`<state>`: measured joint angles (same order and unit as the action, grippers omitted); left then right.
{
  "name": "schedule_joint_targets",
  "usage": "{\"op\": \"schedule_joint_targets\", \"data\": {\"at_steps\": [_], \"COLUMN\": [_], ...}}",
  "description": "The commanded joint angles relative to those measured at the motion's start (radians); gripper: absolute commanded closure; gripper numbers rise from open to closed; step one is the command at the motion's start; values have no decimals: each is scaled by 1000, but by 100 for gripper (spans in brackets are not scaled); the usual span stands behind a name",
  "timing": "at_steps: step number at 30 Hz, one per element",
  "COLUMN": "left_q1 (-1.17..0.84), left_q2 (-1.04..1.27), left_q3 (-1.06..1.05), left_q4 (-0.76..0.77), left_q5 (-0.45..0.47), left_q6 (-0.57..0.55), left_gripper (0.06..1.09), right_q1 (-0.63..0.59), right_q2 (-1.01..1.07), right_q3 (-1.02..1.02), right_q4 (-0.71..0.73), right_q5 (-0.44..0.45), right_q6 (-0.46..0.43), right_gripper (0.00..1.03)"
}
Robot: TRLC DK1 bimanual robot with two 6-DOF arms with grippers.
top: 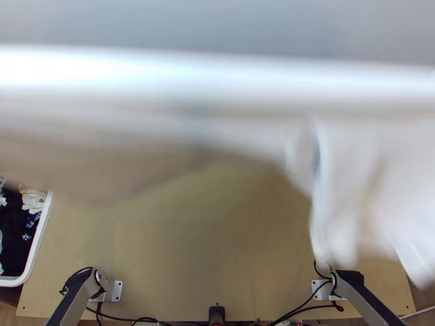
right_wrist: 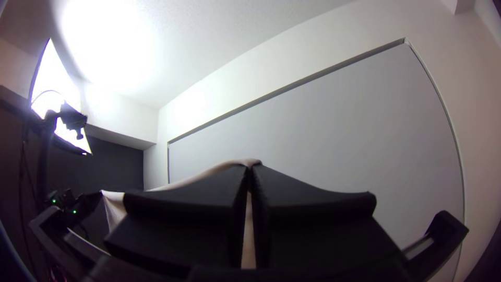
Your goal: Fold the t-shirt
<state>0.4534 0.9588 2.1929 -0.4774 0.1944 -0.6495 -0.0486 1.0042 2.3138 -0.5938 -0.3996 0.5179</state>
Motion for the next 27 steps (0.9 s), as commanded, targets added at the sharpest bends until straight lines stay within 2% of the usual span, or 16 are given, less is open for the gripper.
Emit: {"op": "schedule_joint_targets", "data": {"at_steps": [1,7,10,12,14,18,21,24,27], "left_q1": [19,2,-45,-122,-162,-177,-180,-199,-220], "left_q2": [-132,-144,-144,-166,-226,-345,-350,-288,-173], "left_q3": [-27,-73,-168,-326,-575,-1044,-1317,-1486,-1559], "left_q4": [-26,-56,-168,-267,-267,-188,-102,31,174], "left_q5": [0,0,8,13,17,37,51,51,30], "left_q6": [47,60,63,65,59,79,91,106,108], "left_gripper": [105,105,105,105,105,105,105,105,105], "right_q1": [21,47,67,89,96,99,99,98,99], "right_q2": [-111,-88,-47,-35,-45,-92,-82,-61,-13], "right_q3": [4,4,-39,-148,-344,-772,-1008,-1177,-1272], "right_q4": [-127,-167,-265,-333,-350,-311,-238,-120,-12], "right_q5": [-1,18,24,24,22,-7,-28,-38,-38], "right_q6": [-41,-15,-15,-16,-18,-22,-16,-13,1], "right_gripper": [100,100,100,100,100,100,100,100,100]}}
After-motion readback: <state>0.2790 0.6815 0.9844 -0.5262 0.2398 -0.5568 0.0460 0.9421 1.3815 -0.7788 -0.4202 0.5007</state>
